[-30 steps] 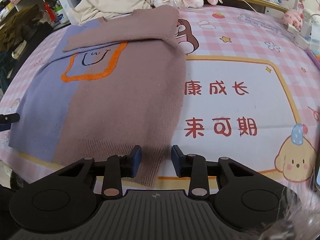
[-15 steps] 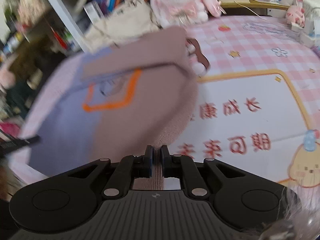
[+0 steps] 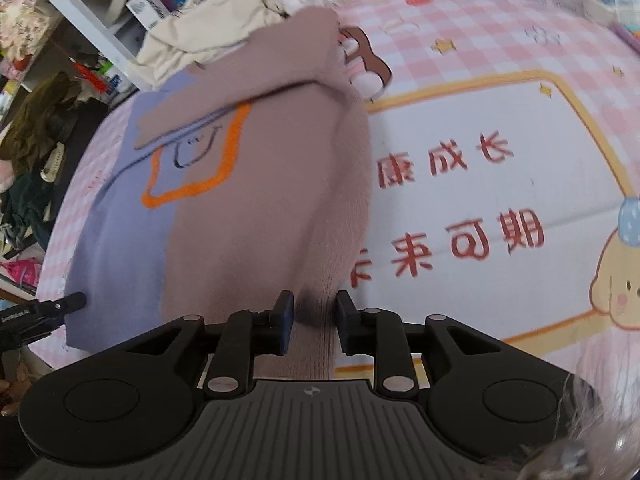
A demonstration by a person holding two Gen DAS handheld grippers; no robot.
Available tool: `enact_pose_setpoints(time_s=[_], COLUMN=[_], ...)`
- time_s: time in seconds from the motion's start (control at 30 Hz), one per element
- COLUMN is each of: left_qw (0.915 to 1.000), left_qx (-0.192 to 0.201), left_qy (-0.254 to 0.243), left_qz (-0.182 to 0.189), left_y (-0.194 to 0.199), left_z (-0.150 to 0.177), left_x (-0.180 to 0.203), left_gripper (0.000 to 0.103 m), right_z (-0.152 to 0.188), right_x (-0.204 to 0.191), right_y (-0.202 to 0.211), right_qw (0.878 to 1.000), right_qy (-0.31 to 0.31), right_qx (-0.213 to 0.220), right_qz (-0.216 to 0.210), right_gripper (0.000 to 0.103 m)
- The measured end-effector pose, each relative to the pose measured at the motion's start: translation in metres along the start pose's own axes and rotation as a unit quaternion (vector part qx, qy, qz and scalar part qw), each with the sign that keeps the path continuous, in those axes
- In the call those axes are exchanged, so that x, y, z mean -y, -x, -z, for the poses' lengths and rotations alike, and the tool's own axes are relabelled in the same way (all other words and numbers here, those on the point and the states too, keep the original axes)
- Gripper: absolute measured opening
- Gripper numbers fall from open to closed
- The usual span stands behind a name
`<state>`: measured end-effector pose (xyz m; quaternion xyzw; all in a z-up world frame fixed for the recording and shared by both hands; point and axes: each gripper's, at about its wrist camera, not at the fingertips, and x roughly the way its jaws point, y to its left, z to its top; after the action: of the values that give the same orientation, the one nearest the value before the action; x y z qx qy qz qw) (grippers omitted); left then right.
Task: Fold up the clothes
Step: 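Grasp the sweater hem with the left gripper while the right gripper grasps the mauve hem, then lift the hem with both grippers and fold it up toward the collar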
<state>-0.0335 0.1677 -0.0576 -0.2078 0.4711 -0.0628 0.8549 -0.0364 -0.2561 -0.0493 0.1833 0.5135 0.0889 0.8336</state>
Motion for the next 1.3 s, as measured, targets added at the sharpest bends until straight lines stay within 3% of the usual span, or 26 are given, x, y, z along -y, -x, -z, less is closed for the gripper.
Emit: enact_pose_setpoints(time_s=[0.07, 0.13, 0.2, 0.37, 0.57, 0.97, 1.3], left_qw=[1.0000, 1.0000, 0.9998, 0.9994, 0.9995, 0.9977, 0.9958], left_qx=[0.003, -0.001, -0.001, 0.001, -0.006, -0.027, -0.028], left_qy=[0.002, -0.002, -0.012, -0.026, -0.029, 0.055, 0.072], left_qz=[0.001, -0.003, -0.013, -0.023, -0.010, 0.030, 0.050], left_y=[-0.001, -0.003, -0.005, -0.004, -0.001, -0.007, -0.014], left_z=[0.001, 0.000, -0.001, -0.003, -0.007, -0.006, -0.012], left_x=[0.000, 0.001, 0.004, 0.005, 0.000, -0.020, -0.026], left_gripper=[0.035, 0.013, 0.005, 0.004, 0.005, 0.011, 0.011], right_z=[0.000, 0.000, 0.000, 0.000, 0.002, 0.003, -0.004], right_x=[-0.001, -0.003, -0.006, -0.014, -0.007, 0.021, 0.012], right_y=[-0.002, -0.003, 0.001, 0.027, 0.015, 0.001, -0.009], right_qw=[1.000, 1.000, 1.000, 0.999, 1.000, 0.996, 0.996], right_qy=[0.003, 0.011, 0.021, 0.043, 0.023, -0.079, -0.067], right_qx=[-0.003, -0.004, 0.002, 0.032, 0.007, -0.007, -0.016], right_qz=[0.000, 0.000, 0.002, 0.004, -0.004, -0.031, -0.062], right_gripper=[0.023, 0.014, 0.010, 0.009, 0.009, 0.011, 0.016])
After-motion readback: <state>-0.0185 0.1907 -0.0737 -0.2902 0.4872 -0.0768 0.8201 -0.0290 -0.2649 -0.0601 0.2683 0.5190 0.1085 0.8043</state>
